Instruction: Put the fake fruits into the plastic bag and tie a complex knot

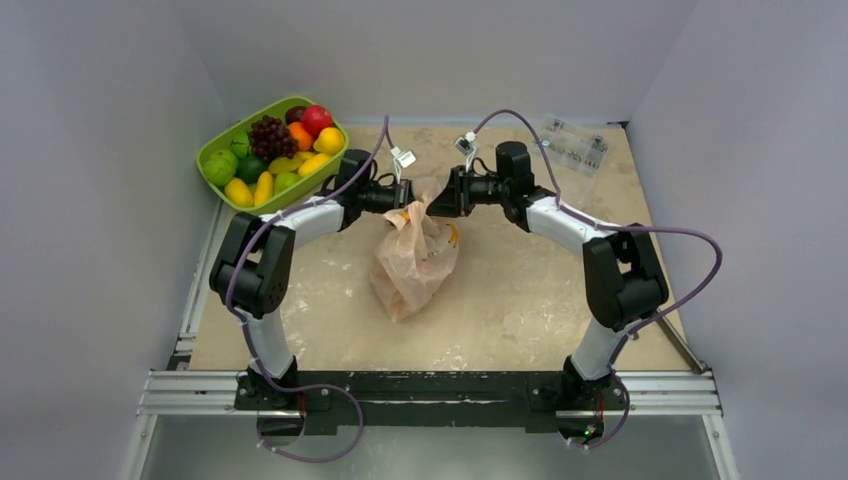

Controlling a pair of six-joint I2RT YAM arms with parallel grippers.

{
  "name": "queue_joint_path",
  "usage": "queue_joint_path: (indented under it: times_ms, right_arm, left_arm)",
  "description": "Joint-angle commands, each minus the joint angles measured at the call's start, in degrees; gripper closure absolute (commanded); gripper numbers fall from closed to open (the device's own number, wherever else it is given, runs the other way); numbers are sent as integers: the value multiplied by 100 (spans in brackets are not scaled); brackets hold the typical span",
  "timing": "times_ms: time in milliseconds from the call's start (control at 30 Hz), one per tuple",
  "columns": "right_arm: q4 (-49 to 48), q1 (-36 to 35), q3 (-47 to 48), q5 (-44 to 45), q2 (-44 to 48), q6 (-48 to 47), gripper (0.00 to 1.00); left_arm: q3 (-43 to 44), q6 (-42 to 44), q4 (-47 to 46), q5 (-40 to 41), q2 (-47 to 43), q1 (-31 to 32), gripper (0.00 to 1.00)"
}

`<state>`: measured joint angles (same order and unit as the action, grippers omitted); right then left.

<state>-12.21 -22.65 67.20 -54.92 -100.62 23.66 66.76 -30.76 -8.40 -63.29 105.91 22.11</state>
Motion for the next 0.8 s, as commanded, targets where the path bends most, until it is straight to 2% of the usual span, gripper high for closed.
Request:
queue_joint_path:
  times_ms: [0,67,200,267,333,467,567,667,767]
  right_arm:
    - [-890,-193,-134,156,122,454,71]
    - [-660,-163,-88,-80,185,292,52]
    - [1024,93,251,-94,424,-926,29]
    - [1744,204,352,-95,565,-1387,21]
    - [2200,320,420,-95,715,-1675,17]
    - [2929,505,548,-13,906,-1894,19]
    - [3338,614,527,118,965,-2118,32]
    - [3324,631,333,211,974,-2137,51]
    - [2801,566,212,179,879,-1742,51]
  left_arm:
    - [180,24,-285,-262,189,259,100]
    - [179,-104,-416,-212,210,237,100]
    - [98,-496,-903,-154,198,135,100]
    - [82,-609,-1027,-145,162,119,100]
    - [76,-669,-1070,-132,115,118,100]
    - [85,-764,-1161,-124,80,118,100]
    - [98,-772,-1162,-124,77,118,100]
    - [108,-802,-1199,-131,86,118,100]
    - [103,-974,-1426,-165,101,118,100]
